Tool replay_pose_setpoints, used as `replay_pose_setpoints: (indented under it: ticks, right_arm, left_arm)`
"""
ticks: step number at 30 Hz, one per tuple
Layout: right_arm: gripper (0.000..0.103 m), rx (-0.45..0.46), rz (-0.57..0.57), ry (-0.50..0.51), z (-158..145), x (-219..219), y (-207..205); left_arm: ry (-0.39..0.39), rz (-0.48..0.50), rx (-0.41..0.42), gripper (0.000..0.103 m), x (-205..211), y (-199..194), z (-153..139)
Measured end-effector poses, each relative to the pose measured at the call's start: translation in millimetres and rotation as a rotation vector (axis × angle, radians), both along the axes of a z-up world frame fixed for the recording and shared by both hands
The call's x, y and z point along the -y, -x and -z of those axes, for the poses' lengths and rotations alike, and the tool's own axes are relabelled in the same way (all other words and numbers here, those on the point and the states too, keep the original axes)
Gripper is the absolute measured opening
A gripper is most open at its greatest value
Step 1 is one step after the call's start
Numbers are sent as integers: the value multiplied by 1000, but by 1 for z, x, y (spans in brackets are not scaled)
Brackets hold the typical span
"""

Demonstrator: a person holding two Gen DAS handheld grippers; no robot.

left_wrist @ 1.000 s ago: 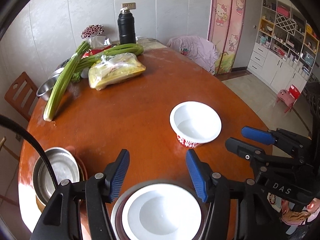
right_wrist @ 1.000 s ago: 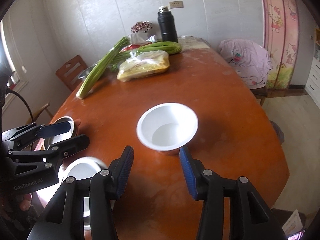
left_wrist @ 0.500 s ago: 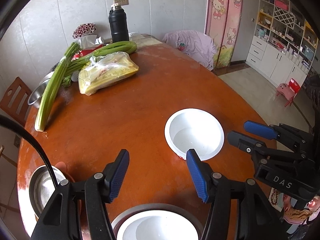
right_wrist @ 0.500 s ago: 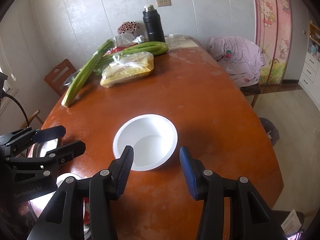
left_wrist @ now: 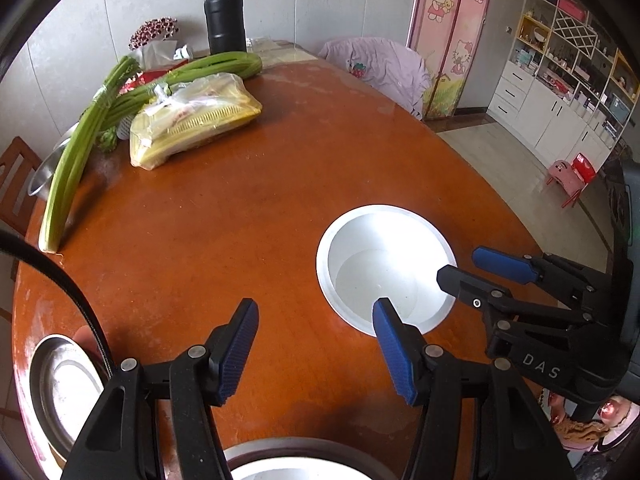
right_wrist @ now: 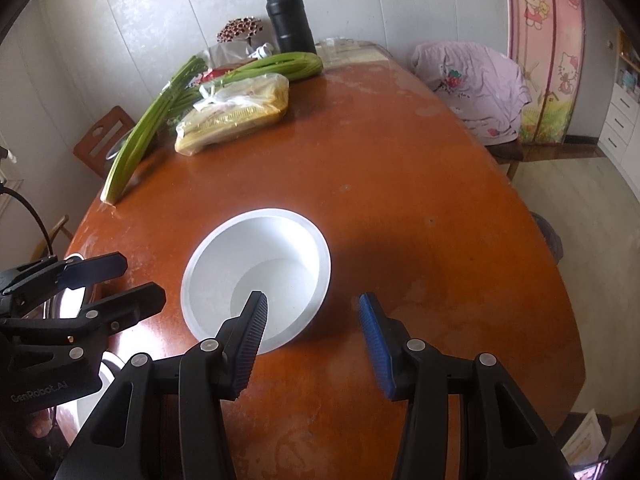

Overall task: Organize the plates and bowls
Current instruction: 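Move the left tool to the rim of the second white bowl, then grasp the second white bowl rim with the left tool and lift it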

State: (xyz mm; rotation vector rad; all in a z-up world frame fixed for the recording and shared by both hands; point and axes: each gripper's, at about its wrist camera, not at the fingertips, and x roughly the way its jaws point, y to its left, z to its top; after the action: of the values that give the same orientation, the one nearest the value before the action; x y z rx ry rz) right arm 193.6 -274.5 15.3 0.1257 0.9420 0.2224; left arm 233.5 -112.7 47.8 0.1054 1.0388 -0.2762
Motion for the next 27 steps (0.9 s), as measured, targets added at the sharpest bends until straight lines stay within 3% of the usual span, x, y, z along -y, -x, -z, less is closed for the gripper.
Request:
replay_pose_setpoints:
  ticks: [22, 27]
  right_arm:
    - [49, -42, -139, 7, 20, -45, -14]
    - [49, -53, -157, -6, 22, -54, -14]
  left_arm:
    - [67, -47, -110, 59, -12, -29, 27]
    - [88, -55, -148, 48, -18, -33, 36]
